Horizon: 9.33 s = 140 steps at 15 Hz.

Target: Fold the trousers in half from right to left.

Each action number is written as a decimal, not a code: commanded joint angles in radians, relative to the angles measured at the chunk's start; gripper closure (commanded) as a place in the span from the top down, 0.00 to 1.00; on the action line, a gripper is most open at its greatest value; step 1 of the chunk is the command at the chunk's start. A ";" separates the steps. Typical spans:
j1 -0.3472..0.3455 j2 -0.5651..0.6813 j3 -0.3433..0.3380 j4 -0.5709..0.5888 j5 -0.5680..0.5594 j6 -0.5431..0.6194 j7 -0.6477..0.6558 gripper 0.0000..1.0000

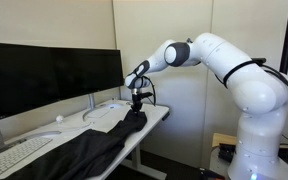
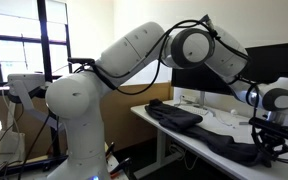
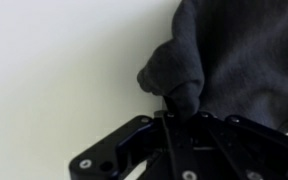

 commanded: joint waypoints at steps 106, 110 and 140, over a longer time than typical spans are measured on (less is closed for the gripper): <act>0.660 -0.078 0.053 0.595 -0.124 -0.890 0.430 1.00; 0.584 -0.109 0.050 0.576 -0.125 -0.898 0.343 1.00; 0.414 -0.266 0.040 0.340 -0.136 -0.857 0.216 1.00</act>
